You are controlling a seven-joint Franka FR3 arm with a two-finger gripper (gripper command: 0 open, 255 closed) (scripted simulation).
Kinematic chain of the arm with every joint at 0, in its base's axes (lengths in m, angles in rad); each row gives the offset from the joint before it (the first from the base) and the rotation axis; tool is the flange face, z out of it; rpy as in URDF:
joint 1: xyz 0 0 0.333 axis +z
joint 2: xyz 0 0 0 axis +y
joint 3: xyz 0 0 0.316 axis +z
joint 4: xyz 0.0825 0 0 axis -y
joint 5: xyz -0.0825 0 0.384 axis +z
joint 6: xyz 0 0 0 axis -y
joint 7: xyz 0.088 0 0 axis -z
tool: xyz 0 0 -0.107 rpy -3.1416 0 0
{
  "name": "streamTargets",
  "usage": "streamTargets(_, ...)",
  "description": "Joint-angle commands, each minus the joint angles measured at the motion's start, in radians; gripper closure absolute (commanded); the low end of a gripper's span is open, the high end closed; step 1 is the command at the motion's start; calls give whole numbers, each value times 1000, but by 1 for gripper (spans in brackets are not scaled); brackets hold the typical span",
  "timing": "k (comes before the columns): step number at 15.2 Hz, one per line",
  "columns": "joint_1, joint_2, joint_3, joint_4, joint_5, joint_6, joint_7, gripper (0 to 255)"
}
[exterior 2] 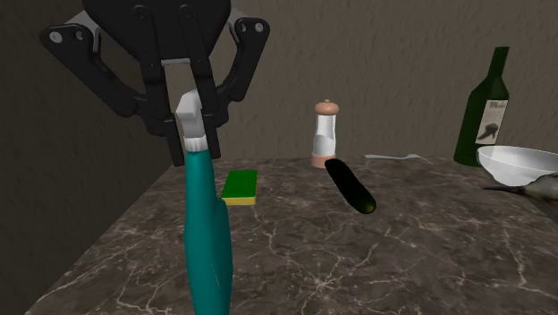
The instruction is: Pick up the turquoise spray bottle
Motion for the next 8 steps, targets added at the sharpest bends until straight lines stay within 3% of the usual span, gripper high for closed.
streamTargets(1, -1, 4, 0, 28, -2, -25, -2, 255)
streamTargets(8, 0, 30, 5, 149, -15, -124, 0, 255)
